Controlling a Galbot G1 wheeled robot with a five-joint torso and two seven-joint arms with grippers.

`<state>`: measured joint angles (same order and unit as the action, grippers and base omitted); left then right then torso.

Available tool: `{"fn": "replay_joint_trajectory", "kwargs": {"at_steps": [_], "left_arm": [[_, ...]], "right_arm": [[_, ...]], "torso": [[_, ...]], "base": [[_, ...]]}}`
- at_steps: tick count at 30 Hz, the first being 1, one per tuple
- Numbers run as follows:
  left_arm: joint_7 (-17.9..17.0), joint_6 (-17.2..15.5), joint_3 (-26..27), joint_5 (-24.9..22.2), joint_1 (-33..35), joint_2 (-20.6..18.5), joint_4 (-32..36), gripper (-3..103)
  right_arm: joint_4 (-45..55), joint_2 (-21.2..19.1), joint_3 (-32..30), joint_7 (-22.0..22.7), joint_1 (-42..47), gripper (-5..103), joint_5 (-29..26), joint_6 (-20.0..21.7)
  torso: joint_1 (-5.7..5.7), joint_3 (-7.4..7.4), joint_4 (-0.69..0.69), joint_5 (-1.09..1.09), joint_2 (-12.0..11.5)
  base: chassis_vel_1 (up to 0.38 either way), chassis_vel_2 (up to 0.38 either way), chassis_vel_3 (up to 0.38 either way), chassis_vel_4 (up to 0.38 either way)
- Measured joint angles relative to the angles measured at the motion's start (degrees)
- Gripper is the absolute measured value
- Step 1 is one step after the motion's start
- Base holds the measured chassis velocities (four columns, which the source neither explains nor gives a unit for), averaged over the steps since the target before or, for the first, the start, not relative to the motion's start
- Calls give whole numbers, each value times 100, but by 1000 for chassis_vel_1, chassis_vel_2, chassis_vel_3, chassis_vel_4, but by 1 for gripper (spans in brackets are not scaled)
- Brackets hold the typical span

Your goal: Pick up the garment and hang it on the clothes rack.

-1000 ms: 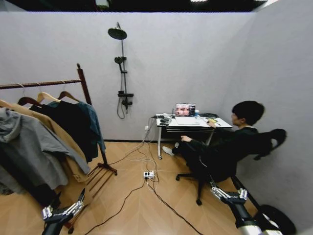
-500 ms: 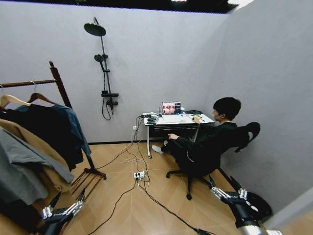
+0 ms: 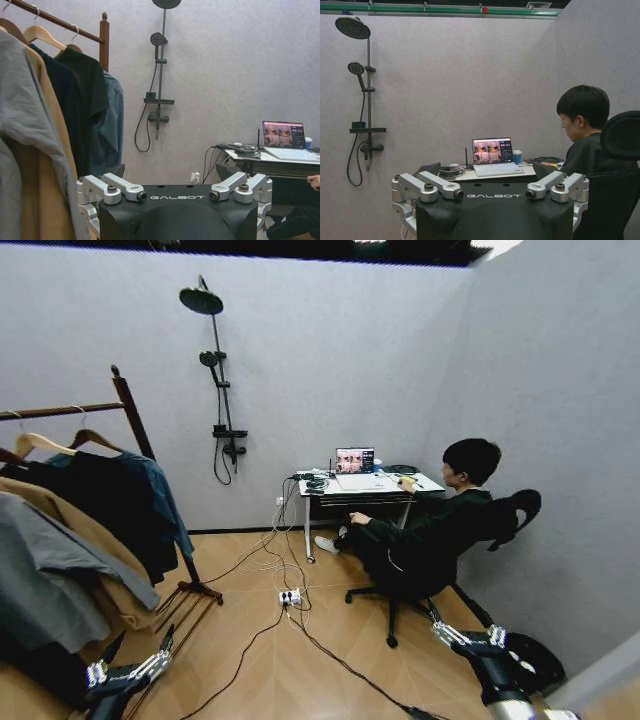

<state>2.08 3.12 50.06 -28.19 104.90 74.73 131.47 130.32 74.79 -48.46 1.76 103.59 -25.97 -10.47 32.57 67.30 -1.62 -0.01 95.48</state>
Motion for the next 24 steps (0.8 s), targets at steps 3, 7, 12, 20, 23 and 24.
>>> {"fn": "replay_joint_trajectory", "kwargs": {"at_steps": [3,7,12,20,23,24], "left_arm": [[-1,0,1,0,0,0,0,100],[-2,0,1,0,0,-1,0,100],[-3,0,1,0,0,-1,0,100],[0,0,0,0,0,0,0,100],[0,0,0,0,0,0,0,100],[0,0,0,0,0,0,0,100]], "right_arm": [[0,0,1,0,0,100,0,0],[0,1,1,0,2,100,0,0],[0,0,1,0,-2,100,0,0],[0,0,0,0,-1,100,0,0],[0,0,0,0,0,100,0,0],[0,0,0,0,0,100,0,0]], "torso": [[1,1,1,-1,-1],[0,0,-2,-2,0],[2,1,3,2,-1],[3,1,0,2,-1],[4,1,0,1,-1],[4,1,0,0,-2]], "base": [[204,178,-205,-218],[145,49,-107,-166],[42,21,4,-8],[-36,-26,18,25],[83,-51,-75,93],[96,-62,-132,106]]}}
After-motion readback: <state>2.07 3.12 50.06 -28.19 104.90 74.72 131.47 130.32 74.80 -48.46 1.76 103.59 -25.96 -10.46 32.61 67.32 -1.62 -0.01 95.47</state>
